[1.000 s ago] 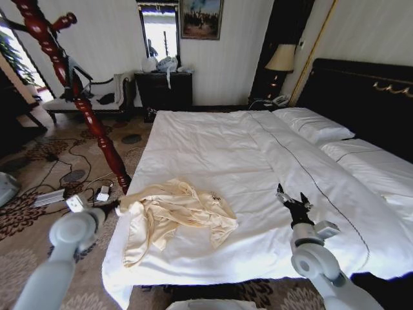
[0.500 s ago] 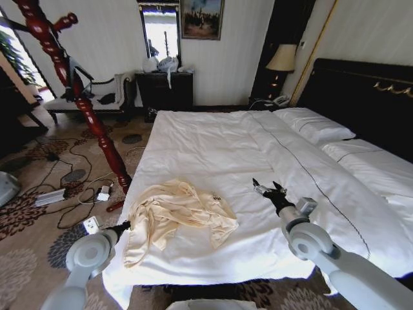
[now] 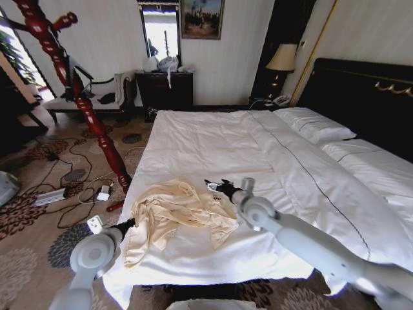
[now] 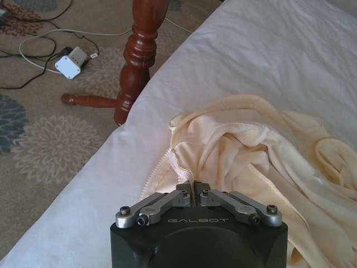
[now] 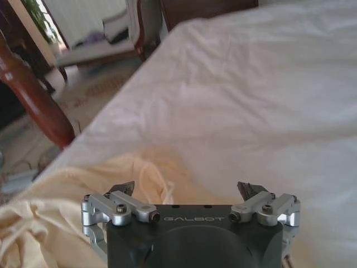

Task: Pick up the clothes from the bed and hang them on the clothes hanger.

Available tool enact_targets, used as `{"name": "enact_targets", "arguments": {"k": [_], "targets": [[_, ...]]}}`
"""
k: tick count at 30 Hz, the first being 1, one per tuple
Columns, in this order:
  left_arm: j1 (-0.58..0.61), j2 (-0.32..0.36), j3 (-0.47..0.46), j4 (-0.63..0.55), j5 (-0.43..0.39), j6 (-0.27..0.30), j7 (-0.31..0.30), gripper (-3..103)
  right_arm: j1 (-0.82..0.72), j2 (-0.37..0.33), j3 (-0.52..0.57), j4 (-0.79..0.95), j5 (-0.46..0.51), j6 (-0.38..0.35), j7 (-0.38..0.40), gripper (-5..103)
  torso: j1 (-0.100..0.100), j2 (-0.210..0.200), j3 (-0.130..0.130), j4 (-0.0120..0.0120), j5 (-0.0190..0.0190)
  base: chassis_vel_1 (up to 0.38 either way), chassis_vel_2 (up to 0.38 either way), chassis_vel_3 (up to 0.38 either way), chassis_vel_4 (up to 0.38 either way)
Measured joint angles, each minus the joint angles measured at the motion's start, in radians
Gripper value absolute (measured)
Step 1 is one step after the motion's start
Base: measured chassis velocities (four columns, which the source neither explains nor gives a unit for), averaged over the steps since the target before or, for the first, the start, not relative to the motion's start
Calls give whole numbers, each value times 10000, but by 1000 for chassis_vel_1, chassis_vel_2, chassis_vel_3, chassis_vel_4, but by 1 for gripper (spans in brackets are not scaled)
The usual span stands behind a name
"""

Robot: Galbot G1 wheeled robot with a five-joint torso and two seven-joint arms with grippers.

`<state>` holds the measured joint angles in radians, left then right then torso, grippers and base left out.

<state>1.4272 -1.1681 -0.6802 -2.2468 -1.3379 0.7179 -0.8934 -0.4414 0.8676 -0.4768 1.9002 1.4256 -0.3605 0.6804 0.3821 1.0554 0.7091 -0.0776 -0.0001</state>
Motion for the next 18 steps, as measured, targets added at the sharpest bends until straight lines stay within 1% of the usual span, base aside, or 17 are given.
{"name": "enact_targets", "arguments": {"k": [1,3,4,6,7,8,10,12,18], "targets": [[20,-2,-51,-83,1,0,-2,2,222,315,-208,-244,334,-418,540,100,0,0,-1,-1,-4,0,0,0,0],[99,3,-139,-256,-1,1,-11,2,462,817,-488,-770,588,-947,1206,100,0,0,-1,-3,-2,0,0,0,0],[99,3,-139,-256,-1,1,-11,2,462,817,-488,-770,588,-947,1206,100,0,0,-1,-3,-2,0,0,0,0],[168,3,-186,-384,-4,0,-15,2,530,1070,-605,-1140,506,-1041,1310,100,0,0,-1,-4,-2,0,0,0,0],[241,-9,-223,-494,-6,0,-18,2,564,1307,-648,-1461,404,-1061,1346,100,0,0,-1,-6,0,0,0,0,0],[241,-9,-223,-494,-6,0,-18,2,564,1307,-648,-1461,404,-1061,1346,100,0,0,-1,-6,0,0,0,0,0],[303,-23,-250,-569,-8,0,-24,2,614,1588,-672,-1821,277,-1065,1361,100,0,0,-1,-5,-1,0,0,0,0],[328,-22,-285,-586,-5,0,-37,2,733,2018,-711,-2375,14,-1033,1365,100,-1,0,-2,-3,-1,0,0,0,0],[255,43,-324,-450,3,-3,-47,2,989,2403,-745,-2859,-114,-1069,1591,101,-1,0,-2,-2,-1,0,0,0,0]]}}
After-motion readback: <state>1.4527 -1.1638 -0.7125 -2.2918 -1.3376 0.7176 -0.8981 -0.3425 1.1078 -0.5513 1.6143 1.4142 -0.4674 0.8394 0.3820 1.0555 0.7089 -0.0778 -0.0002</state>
